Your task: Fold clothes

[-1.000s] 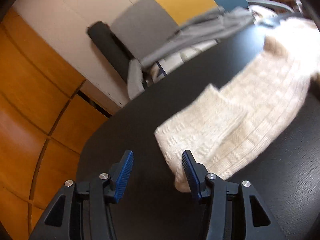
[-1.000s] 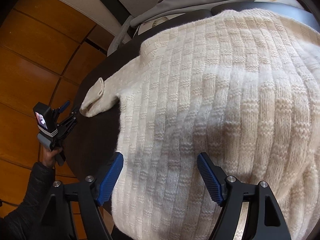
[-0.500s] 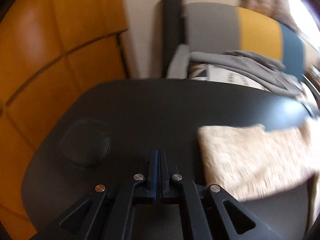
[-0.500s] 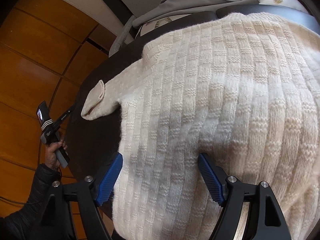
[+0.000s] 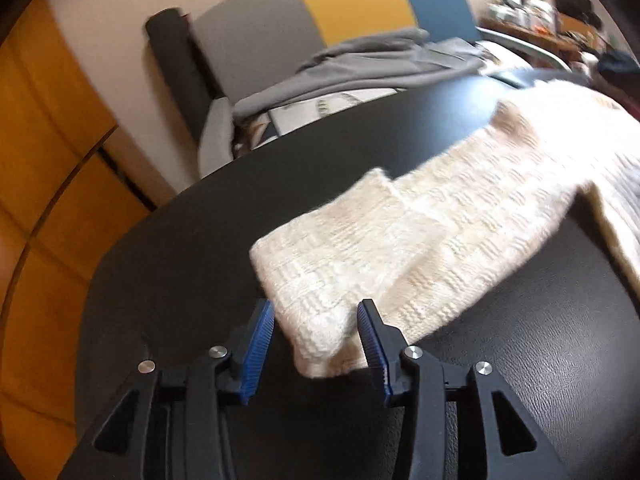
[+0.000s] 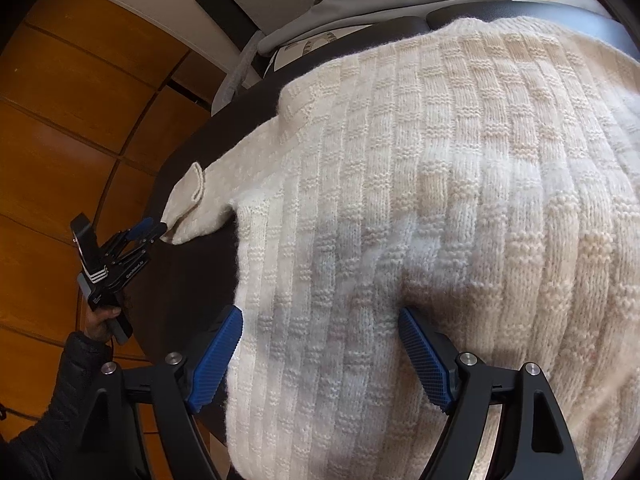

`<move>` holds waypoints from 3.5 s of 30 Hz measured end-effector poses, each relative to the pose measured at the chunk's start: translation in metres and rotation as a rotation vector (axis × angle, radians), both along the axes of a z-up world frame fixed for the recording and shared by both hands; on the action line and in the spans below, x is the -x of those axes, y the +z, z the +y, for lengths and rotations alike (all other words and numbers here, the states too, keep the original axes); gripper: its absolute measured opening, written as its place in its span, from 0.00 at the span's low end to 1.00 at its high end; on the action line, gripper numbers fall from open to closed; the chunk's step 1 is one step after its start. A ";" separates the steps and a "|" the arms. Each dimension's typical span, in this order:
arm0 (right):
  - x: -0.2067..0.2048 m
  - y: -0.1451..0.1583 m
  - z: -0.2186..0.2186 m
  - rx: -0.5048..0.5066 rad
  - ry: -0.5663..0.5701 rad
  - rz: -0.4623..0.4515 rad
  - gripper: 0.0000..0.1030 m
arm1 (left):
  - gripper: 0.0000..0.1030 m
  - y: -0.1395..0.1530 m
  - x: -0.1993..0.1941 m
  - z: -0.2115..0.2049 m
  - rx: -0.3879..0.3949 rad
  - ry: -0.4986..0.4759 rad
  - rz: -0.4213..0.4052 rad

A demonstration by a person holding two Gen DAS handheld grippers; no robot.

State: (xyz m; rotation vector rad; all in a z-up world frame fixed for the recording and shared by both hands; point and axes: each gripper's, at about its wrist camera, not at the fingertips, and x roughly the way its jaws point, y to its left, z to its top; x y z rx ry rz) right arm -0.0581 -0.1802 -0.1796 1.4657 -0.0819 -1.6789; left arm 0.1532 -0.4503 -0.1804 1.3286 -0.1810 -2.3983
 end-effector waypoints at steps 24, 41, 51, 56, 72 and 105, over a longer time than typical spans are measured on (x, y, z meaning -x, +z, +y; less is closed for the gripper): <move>0.004 -0.004 0.001 0.037 0.015 0.007 0.84 | 0.08 -0.005 -0.048 -0.092 -0.322 0.528 0.220; 0.003 -0.006 -0.003 0.058 0.062 0.030 0.91 | 0.21 -0.019 -0.195 -0.041 -0.671 0.927 0.665; 0.041 0.056 -0.002 0.087 0.049 0.237 0.91 | 0.23 0.037 0.024 0.025 -0.497 0.341 0.445; 0.088 0.051 -0.019 0.040 0.038 0.271 0.91 | 0.23 0.018 0.097 0.017 -0.473 0.354 0.267; 0.129 -0.007 -0.097 -0.077 0.060 0.318 1.00 | 0.22 -0.023 0.117 -0.014 -0.410 0.420 0.192; -0.049 -0.014 0.199 0.250 -0.048 -0.108 0.96 | 0.28 -0.004 0.001 0.180 -0.305 0.085 0.029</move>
